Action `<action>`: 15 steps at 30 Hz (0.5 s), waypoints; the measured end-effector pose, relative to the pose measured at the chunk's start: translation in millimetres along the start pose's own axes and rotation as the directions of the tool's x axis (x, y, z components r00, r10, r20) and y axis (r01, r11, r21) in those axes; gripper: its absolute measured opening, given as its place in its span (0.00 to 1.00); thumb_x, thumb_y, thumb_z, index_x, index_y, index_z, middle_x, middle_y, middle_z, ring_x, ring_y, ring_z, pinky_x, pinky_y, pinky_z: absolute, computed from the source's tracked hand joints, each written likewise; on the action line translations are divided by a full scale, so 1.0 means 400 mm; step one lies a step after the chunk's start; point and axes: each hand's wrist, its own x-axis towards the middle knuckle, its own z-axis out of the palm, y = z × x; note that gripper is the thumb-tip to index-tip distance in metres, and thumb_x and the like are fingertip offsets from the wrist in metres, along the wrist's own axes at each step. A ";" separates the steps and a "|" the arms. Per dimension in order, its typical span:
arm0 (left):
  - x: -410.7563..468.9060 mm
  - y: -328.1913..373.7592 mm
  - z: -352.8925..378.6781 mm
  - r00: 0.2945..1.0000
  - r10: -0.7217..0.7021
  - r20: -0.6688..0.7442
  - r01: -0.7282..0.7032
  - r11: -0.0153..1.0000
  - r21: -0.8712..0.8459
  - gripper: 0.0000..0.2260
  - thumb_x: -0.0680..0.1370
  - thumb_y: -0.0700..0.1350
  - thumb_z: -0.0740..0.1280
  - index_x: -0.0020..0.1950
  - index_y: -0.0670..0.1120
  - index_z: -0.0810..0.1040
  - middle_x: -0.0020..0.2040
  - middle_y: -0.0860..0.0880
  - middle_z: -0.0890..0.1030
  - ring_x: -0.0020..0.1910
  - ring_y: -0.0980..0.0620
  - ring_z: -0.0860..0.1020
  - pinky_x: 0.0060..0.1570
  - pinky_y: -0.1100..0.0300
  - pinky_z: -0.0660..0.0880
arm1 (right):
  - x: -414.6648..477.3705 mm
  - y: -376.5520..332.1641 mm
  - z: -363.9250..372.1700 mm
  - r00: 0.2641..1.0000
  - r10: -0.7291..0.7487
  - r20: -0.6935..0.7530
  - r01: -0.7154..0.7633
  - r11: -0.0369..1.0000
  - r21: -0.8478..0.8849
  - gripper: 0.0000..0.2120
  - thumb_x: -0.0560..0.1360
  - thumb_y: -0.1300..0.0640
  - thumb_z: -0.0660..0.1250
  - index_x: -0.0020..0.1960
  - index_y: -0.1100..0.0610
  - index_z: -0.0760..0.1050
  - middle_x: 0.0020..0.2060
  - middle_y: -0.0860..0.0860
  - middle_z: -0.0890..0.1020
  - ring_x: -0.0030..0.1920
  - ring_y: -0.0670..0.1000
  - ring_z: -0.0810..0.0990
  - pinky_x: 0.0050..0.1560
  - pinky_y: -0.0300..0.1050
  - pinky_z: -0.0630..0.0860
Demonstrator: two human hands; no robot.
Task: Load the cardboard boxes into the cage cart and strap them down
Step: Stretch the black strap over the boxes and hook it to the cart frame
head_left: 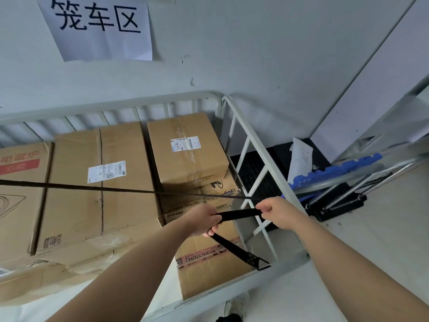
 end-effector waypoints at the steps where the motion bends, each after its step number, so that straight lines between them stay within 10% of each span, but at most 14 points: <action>1: 0.009 -0.002 0.007 1.000 -0.010 -0.005 0.010 1.000 0.018 0.12 0.79 0.45 0.59 0.42 0.42 0.78 0.33 0.49 0.80 0.32 0.53 0.77 0.42 0.55 0.79 | 0.000 0.010 0.002 1.000 0.018 0.015 -0.018 1.000 0.014 0.15 0.77 0.61 0.63 0.62 0.52 0.77 0.55 0.51 0.81 0.54 0.51 0.79 0.56 0.45 0.76; 5: 0.045 -0.004 0.023 0.998 -0.033 -0.045 0.036 0.998 0.059 0.12 0.79 0.46 0.59 0.38 0.47 0.77 0.33 0.51 0.79 0.32 0.55 0.77 0.38 0.61 0.74 | 0.002 0.045 0.017 0.974 0.062 0.218 -0.061 0.998 -0.011 0.09 0.73 0.59 0.67 0.50 0.49 0.82 0.44 0.48 0.84 0.41 0.43 0.81 0.40 0.35 0.75; 9: 0.076 0.002 0.020 0.995 -0.053 -0.085 0.058 0.997 0.057 0.13 0.80 0.47 0.60 0.37 0.48 0.76 0.30 0.53 0.78 0.31 0.56 0.77 0.36 0.62 0.71 | 0.021 0.072 0.058 0.936 0.057 0.346 -0.054 0.998 -0.019 0.08 0.71 0.58 0.70 0.42 0.45 0.82 0.48 0.46 0.83 0.41 0.41 0.81 0.45 0.37 0.75; 15: 0.108 0.012 0.018 0.993 -0.083 -0.083 0.087 0.995 0.040 0.12 0.80 0.46 0.60 0.39 0.46 0.77 0.33 0.51 0.79 0.33 0.56 0.77 0.36 0.62 0.72 | 0.042 0.079 0.125 0.851 0.052 0.523 -0.026 0.998 -0.055 0.17 0.70 0.52 0.74 0.57 0.52 0.81 0.48 0.48 0.84 0.49 0.46 0.82 0.58 0.45 0.76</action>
